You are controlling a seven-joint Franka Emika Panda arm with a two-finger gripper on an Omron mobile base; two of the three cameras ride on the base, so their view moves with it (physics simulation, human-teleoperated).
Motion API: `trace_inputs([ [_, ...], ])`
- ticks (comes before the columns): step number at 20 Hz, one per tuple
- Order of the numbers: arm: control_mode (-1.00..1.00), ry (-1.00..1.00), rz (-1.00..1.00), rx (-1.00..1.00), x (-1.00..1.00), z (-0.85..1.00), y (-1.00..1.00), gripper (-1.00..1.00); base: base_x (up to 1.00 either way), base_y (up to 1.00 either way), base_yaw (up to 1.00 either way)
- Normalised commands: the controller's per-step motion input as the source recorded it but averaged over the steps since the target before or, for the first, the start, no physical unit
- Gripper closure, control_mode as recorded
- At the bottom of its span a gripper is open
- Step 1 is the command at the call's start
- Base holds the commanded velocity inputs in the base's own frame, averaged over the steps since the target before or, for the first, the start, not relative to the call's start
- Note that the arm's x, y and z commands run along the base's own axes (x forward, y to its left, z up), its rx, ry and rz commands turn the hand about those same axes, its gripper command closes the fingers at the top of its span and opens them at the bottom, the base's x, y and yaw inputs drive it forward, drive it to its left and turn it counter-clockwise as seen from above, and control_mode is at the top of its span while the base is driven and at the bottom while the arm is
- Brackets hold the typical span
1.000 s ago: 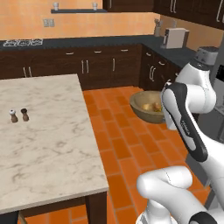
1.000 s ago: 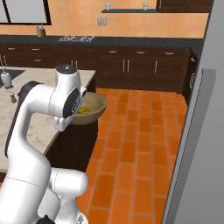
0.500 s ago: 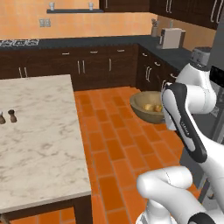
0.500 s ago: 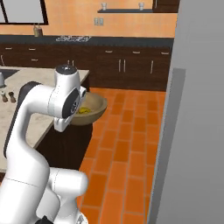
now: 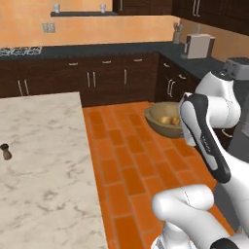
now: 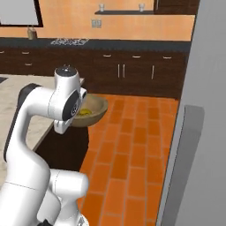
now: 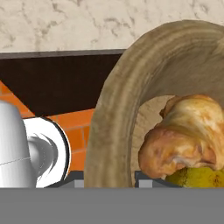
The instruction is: Pick the chicken drumstick and lemon from their plates and place them in the bowl. Then put the bowl in the fridge.
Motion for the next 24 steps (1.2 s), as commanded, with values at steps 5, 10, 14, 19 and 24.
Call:
trace_inputs([
  [5, 1.0, 0.0, 0.0, 0.0, 0.0, 0.0, 0.0, 1.0, 0.48, -0.19, -0.32],
  [10, 1.0, 0.0, 0.0, 0.0, 0.0, 0.0, 0.0, 1.0, 0.0, -0.03, -0.91],
  [14, 1.0, 0.0, 0.0, 0.0, 0.0, 0.0, 0.0, 1.0, 0.0, 0.0, -0.94],
  [19, 1.0, 0.0, 0.0, 0.0, 0.0, 0.0, 0.0, 1.0, 0.02, 0.12, -0.91],
  [24, 1.0, 0.0, 0.0, 0.0, 0.0, 0.0, 0.0, 1.0, 0.2, 0.7, -0.55],
])
